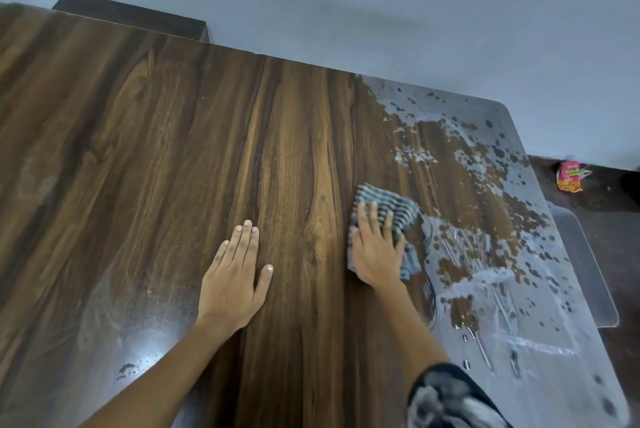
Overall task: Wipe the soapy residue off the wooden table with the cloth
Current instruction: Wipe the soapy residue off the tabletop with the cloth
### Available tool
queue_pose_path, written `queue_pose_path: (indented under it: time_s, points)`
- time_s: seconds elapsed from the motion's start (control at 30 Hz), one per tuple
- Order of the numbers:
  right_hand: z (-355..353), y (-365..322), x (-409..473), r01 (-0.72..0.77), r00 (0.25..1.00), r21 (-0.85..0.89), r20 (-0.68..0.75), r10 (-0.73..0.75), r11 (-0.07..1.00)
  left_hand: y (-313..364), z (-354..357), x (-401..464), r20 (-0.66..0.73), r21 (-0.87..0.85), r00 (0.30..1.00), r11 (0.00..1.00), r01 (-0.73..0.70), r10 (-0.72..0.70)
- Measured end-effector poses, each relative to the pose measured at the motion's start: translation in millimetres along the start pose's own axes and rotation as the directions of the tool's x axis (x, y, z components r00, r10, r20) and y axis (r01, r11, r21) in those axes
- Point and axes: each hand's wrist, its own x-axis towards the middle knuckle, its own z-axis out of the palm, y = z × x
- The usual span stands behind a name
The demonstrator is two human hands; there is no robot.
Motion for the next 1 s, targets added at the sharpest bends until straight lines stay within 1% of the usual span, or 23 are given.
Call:
queue_pose_path:
  time_s: [0.07, 0.17, 0.27, 0.33, 0.4, 0.47, 0.53, 0.6, 0.67, 0.73, 0.83, 0.9, 1.0]
  points:
    - [4, -33, -1, 0.118, 0.993, -0.009, 0.022, -0.118, 0.993, 1, -1, -5, -0.001, -0.004, 1.000, 1.000, -0.004, 0.004]
    - [27, -55, -44, 0.309, 0.951, 0.001, -0.004, -0.309, 0.951, 2, -1, -14, -0.008, -0.016, 1.000, 1.000, -0.010, 0.010]
    - [47, -36, -107, 0.430, 0.902, -0.014, -0.019, -0.431, 0.902, 5, 0, -20, -0.010, -0.012, 1.000, 1.000, 0.004, -0.004]
    - [53, -6, -140, 0.464, 0.886, -0.030, 0.021, -0.463, 0.886, 6, 2, -24, -0.010, -0.005, 1.000, 1.000, 0.021, -0.021]
    - [52, 31, -158, 0.420, 0.907, -0.083, 0.036, -0.419, 0.904, 9, 4, -29, -0.009, -0.011, 0.999, 0.999, 0.037, -0.037]
    - [42, 62, -156, 0.280, 0.960, -0.077, 0.042, -0.278, 0.957, 13, 5, -37, -0.004, -0.022, 0.999, 0.999, 0.049, -0.049]
    - [33, 77, -131, 0.157, 0.987, -0.039, 0.035, -0.156, 0.987, 18, 6, -46, -0.005, -0.022, 0.998, 0.998, 0.063, -0.063]
    - [26, 67, -100, 0.063, 0.998, 0.012, 0.024, -0.063, 0.998, 23, 7, -55, -0.003, -0.015, 0.997, 0.997, 0.081, -0.081]
    - [23, 39, -82, 0.056, 0.998, 0.011, 0.021, -0.056, 0.998, 28, 7, -65, -0.001, -0.016, 0.995, 0.995, 0.100, -0.100]
    - [26, 9, -88, 0.167, 0.985, 0.020, 0.041, -0.167, 0.986, 34, 7, -75, 0.005, -0.013, 0.994, 0.994, 0.108, -0.108]
    - [47, -9, -131, 0.373, 0.927, 0.011, 0.025, -0.373, 0.928, 38, 7, -86, 0.010, -0.010, 0.994, 0.994, 0.107, -0.106]
    - [59, -3, -163, 0.453, 0.891, -0.032, -0.005, -0.453, 0.891, 41, 8, -94, 0.010, -0.003, 0.995, 0.995, 0.101, -0.101]
    - [72, 26, -202, 0.529, 0.849, -0.061, 0.027, -0.528, 0.847, 47, 11, -109, 0.017, -0.005, 0.994, 0.994, 0.107, -0.107]
